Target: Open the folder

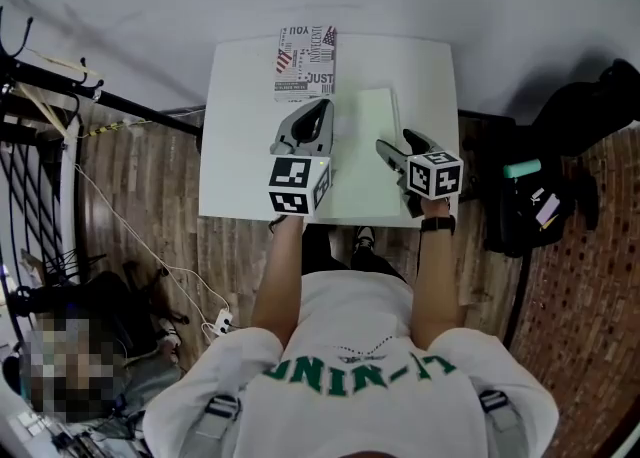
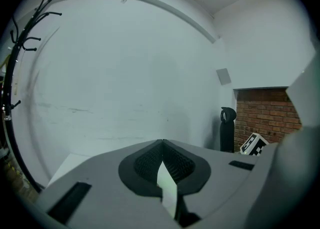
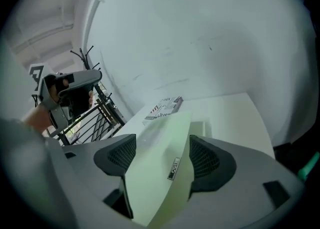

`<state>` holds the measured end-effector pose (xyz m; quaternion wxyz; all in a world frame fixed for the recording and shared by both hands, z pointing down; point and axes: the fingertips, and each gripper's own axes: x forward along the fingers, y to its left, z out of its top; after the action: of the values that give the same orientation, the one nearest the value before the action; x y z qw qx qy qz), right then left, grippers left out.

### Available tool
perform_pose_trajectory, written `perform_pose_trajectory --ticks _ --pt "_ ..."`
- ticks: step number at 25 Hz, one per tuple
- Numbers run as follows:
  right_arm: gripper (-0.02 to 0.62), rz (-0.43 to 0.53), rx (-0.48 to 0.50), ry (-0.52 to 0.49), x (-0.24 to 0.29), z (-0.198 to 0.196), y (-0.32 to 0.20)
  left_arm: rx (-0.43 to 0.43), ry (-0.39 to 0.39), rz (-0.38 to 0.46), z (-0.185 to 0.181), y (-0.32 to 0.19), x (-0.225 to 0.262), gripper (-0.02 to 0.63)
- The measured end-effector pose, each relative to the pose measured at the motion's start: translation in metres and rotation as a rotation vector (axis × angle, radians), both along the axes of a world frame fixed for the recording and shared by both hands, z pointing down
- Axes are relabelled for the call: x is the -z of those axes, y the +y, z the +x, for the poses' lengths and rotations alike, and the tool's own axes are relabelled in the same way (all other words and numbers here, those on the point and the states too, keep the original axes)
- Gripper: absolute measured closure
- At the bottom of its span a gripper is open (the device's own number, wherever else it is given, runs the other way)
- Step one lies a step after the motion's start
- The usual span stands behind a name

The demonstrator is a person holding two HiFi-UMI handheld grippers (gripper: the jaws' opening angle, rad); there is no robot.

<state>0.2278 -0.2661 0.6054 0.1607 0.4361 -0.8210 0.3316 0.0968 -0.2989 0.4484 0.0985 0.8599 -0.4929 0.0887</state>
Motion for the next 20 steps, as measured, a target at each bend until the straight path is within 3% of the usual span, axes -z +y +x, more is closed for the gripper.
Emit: perform_pose_trajectory --ticks 4,8,11,20 --pt "0.203 -0.13 -0.034 -0.139 -0.031 -0.002 0.002 0.004 0.0 -0.012 -0.003 -0.013 -0.01 0.592" --pt "0.198 -0.206 -0.09 -0.261 -0.039 0.0 -0.003 0.005 0.01 -0.02 -0.004 -0.024 -0.017 0.592" --pt "0.202 -0.252 -0.079 -0.297 -0.046 -0.004 -0.003 -0.002 0.01 -0.032 -0.005 -0.03 -0.023 0.592" --pt "0.453 -0.298 -0.051 -0.226 -0.055 -0.007 0.003 0.004 0.022 -0.044 -0.012 -0.04 -0.025 0.592"
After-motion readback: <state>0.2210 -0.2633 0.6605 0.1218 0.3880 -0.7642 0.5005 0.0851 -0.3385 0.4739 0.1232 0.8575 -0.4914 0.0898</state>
